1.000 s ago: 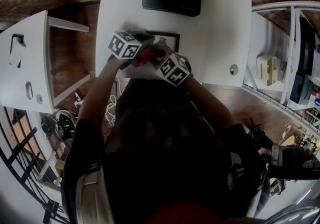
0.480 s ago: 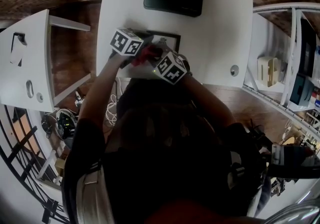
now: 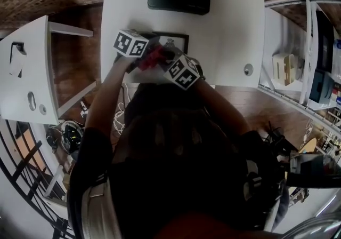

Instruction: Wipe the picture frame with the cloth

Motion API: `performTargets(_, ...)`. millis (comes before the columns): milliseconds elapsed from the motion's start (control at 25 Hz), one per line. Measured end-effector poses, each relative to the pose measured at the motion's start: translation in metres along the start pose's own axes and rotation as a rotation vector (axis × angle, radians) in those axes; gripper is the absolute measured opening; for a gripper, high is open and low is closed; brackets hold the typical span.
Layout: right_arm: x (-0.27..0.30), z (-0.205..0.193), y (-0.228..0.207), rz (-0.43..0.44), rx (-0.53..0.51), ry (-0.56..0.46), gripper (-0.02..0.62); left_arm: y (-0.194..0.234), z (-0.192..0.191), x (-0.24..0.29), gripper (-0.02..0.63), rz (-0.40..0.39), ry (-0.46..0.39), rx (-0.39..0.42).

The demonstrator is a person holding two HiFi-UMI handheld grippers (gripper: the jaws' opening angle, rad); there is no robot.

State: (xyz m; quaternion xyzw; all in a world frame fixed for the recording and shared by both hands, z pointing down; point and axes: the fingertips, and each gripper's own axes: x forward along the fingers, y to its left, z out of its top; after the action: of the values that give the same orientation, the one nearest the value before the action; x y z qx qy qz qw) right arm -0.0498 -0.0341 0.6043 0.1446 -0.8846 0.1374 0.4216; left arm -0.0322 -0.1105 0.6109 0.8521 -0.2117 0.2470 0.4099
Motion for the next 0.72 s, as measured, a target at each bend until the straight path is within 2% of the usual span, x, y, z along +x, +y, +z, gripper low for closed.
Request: performTargets(720,-0.026,-0.034,-0.016,-0.1,0.063,0.099,0.081,-0.001,-0.002,-0.004,0.002,0.011,-0.006,0.018)
